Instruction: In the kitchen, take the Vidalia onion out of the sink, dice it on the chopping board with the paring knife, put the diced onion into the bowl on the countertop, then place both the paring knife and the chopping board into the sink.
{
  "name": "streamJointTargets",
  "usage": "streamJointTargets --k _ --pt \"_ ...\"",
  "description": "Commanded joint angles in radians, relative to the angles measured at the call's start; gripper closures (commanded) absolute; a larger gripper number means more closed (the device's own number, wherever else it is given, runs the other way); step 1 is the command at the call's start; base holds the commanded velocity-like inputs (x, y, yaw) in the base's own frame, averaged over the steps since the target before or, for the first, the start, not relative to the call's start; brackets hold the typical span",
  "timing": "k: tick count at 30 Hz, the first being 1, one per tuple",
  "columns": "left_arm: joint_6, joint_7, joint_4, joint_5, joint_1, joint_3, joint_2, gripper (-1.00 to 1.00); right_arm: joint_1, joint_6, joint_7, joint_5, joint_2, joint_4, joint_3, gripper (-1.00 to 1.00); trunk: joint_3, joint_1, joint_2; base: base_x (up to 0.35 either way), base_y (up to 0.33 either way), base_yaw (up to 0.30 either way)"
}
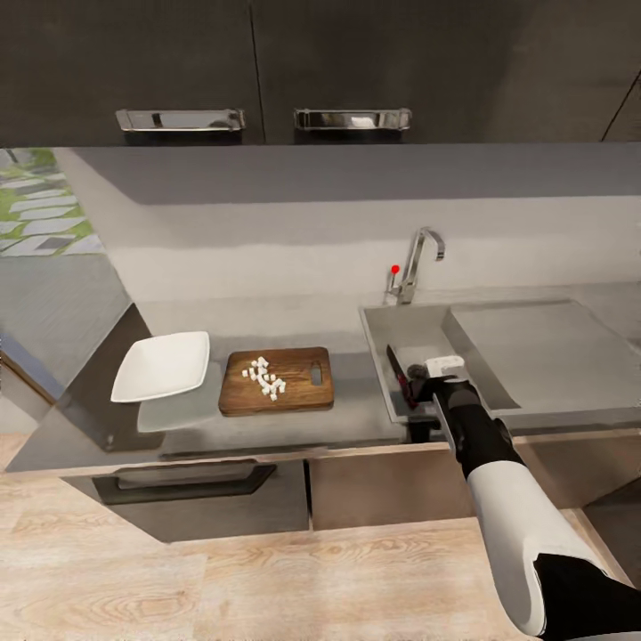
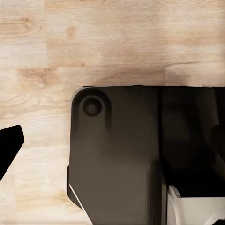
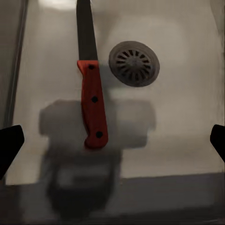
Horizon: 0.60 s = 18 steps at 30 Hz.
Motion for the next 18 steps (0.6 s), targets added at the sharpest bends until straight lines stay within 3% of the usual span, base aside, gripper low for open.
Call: streamJointTargets --k 1,4,11,18 --pt "-0.002 0.004 -0.002 0.007 0.0 -0.008 0.001 -1.0 -0.001 0.002 0.008 0.009 0.001 -0.02 -0.004 -1.0 0.0 0.0 -0.002 -0.051 0.0 0.0" --pt "-0.002 0.005 -0.002 0.007 0.0 -0.008 0.001 -1.0 -0.001 -0.001 0.012 0.007 0.004 -0.067 -0.009 -1.0 0.005 0.0 -0.002 -0.022 0.0 0.0" --pt "-0.002 0.004 -0.002 0.007 0.0 -0.008 0.001 -1.0 0.008 0.004 0.082 -0.041 0.009 -0.188 -0.011 -1.0 0.016 0.0 -0.002 -0.002 0.0 0.0" --pt "-0.002 0.005 0.001 0.007 0.0 -0.008 0.001 -1.0 0.088 0.006 0.097 -0.049 0.013 -0.345 -0.01 -1.0 0.027 0.0 -0.002 -0.041 0.0 0.0"
